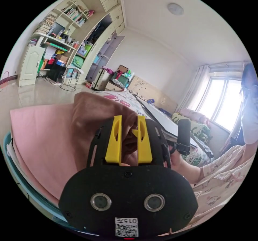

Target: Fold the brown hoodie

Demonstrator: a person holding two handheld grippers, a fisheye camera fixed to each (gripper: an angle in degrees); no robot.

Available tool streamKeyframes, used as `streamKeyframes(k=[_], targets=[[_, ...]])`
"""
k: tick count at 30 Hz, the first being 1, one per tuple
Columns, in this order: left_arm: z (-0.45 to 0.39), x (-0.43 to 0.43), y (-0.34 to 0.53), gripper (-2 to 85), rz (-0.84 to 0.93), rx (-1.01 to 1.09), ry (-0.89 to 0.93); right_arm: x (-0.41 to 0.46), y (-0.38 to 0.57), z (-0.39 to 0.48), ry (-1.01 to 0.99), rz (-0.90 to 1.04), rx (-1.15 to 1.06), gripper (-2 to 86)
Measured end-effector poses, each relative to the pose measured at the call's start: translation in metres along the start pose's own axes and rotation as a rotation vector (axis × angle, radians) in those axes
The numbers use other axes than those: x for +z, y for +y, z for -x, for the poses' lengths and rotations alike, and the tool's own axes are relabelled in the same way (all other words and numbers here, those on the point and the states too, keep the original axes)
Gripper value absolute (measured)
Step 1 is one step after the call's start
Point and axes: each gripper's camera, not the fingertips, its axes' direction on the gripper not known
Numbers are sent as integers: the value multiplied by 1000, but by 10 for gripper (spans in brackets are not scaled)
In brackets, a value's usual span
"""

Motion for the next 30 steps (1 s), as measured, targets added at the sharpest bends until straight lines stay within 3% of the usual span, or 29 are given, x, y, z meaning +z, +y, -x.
streamKeyframes(k=[5, 9, 13, 20, 30], targets=[[-1, -20, 15, 16, -55, -41, -4, 8, 8, 2, -44, -7, 64, 34], [-20, -43, 23, 8, -122, -12, -48, 14, 4, 23, 59, -26, 51, 19], [-52, -76, 13, 5, -237, 79, -154, -13, -10, 45, 87, -176, 39, 11], [-107, -166, -15, 6, -474, 180, -195, -154, -46, 110, 247, -453, -35, 7], [-204, -166, -59, 7, -601, 348, 101, -341, -40, 265, 656, -762, -196, 9]])
